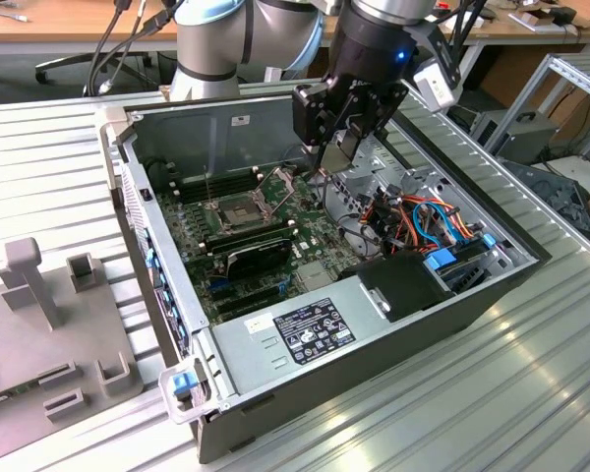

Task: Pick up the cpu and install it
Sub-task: 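Pick up the cpu and move it towards the insertion slot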

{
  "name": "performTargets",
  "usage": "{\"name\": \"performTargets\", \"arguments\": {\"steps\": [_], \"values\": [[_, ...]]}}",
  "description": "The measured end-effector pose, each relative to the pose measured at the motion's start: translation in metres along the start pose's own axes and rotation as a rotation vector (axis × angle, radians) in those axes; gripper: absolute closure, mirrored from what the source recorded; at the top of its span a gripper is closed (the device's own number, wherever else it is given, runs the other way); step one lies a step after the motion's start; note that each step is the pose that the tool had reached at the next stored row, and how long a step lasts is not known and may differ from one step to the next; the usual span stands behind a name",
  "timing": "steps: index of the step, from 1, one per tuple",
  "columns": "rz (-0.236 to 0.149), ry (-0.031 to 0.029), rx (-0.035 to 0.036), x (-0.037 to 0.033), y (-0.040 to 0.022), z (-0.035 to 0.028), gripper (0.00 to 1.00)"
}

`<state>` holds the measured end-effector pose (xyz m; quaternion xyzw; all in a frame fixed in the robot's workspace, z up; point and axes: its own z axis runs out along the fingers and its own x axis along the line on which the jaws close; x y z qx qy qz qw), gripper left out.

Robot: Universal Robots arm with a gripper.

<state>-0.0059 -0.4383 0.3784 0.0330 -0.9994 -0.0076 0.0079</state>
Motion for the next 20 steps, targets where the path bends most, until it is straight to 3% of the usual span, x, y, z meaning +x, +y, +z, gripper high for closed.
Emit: {"name": "performTargets", "arguments": {"steps": [20], "values": [[0.0, 0.0, 0.0, -0.0001, -0.0001, 0.0068, 0.45]]}}
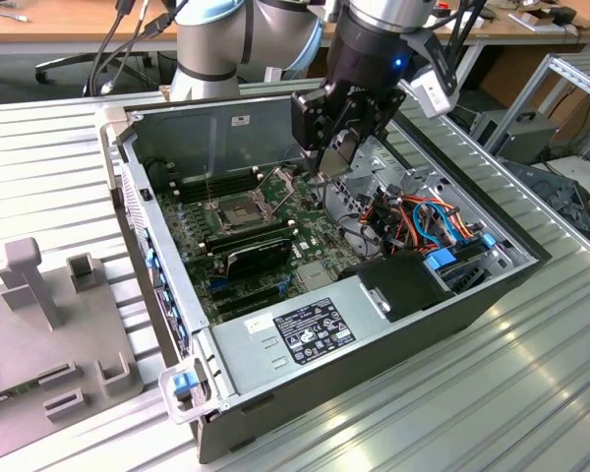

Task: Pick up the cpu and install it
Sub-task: 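Pick up the cpu and move it towards the insertion slot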

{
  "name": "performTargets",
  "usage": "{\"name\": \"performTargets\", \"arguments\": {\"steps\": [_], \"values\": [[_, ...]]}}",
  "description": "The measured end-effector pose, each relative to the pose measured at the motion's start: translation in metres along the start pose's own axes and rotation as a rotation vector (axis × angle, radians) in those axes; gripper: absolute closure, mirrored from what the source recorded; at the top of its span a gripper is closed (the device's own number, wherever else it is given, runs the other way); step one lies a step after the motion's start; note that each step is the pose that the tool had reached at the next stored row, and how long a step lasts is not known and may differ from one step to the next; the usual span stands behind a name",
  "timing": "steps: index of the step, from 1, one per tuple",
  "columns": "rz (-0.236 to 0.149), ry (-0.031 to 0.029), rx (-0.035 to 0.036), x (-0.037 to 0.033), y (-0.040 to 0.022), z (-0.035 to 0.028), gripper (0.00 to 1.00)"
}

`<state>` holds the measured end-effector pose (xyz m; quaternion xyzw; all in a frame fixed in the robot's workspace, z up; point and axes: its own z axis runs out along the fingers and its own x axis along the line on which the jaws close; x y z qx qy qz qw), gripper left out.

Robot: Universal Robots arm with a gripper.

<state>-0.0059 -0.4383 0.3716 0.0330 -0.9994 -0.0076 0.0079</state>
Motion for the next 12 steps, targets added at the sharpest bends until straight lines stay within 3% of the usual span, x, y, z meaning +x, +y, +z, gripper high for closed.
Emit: {"name": "performTargets", "arguments": {"steps": [12], "values": [[0.0, 0.0, -0.0001, -0.0001, 0.0014, 0.0037, 0.45]]}}
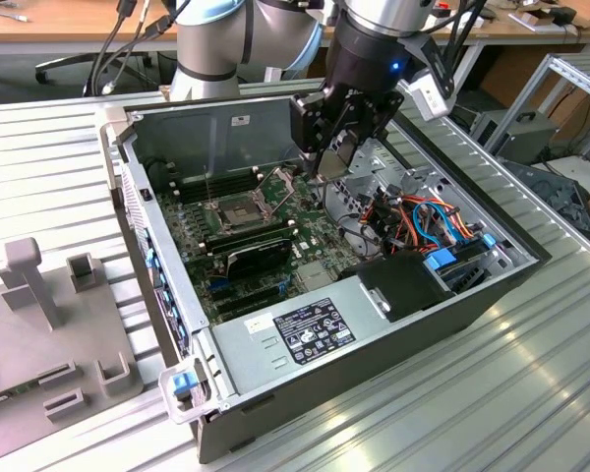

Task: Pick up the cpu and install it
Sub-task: 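Pick up the cpu and move it towards the insertion slot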

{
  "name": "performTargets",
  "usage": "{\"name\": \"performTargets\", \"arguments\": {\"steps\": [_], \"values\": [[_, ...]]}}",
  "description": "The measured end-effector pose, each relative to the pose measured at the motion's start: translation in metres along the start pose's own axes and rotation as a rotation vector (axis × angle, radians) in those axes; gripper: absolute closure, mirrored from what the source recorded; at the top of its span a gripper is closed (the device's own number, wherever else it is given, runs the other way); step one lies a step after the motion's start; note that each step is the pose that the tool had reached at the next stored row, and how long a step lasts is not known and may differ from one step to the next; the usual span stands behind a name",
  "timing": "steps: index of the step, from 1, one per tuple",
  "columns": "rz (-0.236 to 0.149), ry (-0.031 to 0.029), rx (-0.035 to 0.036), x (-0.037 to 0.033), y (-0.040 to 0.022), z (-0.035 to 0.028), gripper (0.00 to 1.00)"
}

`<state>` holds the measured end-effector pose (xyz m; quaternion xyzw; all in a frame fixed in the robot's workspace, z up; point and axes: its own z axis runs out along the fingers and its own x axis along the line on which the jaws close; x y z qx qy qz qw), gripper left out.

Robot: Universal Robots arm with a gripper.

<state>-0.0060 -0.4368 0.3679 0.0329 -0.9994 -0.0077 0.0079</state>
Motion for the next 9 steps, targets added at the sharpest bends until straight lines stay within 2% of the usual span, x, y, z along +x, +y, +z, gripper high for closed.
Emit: {"name": "performTargets", "arguments": {"steps": [9], "values": [[0.0, 0.0, 0.0001, -0.0011, 0.0163, 0.0011, 0.45]]}}
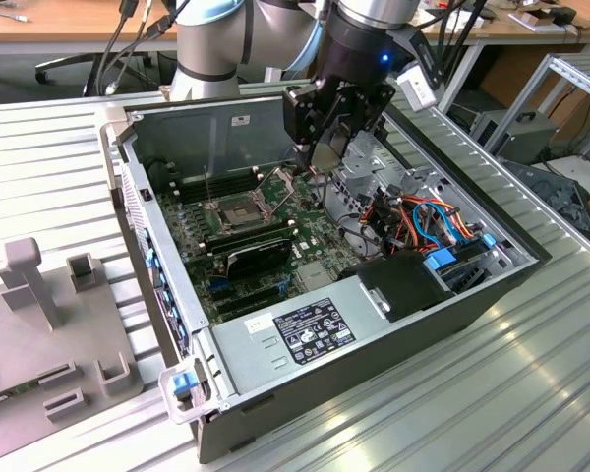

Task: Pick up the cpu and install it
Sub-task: 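Pick up the cpu and move it towards the insertion slot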

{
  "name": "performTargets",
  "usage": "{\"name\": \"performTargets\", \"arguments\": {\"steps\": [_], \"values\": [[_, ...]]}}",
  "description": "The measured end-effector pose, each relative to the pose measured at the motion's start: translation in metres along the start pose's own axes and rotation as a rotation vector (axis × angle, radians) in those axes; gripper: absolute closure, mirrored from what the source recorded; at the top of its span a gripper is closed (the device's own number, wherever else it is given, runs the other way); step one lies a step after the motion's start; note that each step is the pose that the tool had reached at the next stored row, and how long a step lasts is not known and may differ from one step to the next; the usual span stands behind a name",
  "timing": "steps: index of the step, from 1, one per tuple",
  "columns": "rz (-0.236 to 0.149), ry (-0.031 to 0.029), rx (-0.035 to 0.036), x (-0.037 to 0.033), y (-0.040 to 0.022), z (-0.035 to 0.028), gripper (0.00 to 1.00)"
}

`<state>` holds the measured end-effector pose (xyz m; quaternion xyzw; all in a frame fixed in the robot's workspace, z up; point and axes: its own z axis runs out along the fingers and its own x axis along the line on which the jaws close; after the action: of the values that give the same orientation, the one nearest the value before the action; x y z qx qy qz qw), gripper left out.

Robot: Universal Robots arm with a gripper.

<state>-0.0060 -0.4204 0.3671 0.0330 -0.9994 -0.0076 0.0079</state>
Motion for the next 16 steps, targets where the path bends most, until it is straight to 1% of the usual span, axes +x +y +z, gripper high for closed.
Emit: {"name": "performTargets", "arguments": {"steps": [9, 13, 16], "values": [[0.0, 0.0, -0.0001, -0.0007, 0.0106, 0.0018, 0.45], [0.0, 0.0, 0.0, -0.001, 0.0145, 0.0038, 0.45], [0.0, 0.0, -0.0001, -0.0012, 0.0162, 0.0051, 0.45]]}}
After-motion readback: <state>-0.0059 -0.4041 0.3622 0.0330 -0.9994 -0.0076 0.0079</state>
